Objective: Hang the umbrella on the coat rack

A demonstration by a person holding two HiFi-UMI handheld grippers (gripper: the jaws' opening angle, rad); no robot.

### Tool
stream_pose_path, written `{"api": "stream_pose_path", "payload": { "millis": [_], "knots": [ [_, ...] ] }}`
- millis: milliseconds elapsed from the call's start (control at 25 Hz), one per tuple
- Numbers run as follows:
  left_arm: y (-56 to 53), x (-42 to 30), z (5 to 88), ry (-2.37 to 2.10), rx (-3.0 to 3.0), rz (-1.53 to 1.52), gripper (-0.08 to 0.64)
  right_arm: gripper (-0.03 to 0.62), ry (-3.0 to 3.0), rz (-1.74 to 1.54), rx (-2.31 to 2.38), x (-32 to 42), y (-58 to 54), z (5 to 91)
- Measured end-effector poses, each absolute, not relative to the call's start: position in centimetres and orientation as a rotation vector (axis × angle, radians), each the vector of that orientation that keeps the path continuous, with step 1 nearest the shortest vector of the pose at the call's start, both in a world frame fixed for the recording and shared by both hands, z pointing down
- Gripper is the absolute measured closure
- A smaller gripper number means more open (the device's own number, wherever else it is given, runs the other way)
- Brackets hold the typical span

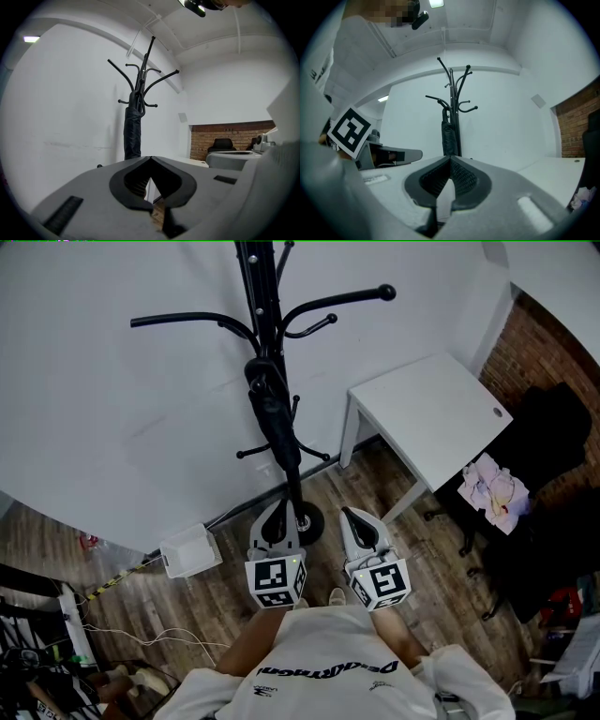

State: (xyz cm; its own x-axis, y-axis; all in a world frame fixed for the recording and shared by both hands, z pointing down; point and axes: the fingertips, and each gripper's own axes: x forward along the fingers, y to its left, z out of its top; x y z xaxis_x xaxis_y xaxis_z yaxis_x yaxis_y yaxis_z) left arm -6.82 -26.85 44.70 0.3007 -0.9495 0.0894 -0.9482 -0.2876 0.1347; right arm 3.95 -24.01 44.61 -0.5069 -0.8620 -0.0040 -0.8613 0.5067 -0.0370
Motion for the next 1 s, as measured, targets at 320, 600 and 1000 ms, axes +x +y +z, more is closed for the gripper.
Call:
{"api": "stream_pose_path", "payload": {
  "millis": [320,600,1000],
  "knots": [
    [-25.3,-6.3,45.2,-1.788,2.434,-0.002,0.563,0.595,2.715,-0.063,-1.544,4.1,-23.9,44.9],
    [-24.8,-6.0,46.9,-1.769,2.407,0.024,0.563,0.595,2.74,-0.065,-1.544,4.2,-23.8,45.5],
    [-25.2,-5.8,48.3,-1.752,2.397,0.03,0.562,0.595,2.736,-0.06,-1.553,4.3,-24.6,45.7]
  ]
}}
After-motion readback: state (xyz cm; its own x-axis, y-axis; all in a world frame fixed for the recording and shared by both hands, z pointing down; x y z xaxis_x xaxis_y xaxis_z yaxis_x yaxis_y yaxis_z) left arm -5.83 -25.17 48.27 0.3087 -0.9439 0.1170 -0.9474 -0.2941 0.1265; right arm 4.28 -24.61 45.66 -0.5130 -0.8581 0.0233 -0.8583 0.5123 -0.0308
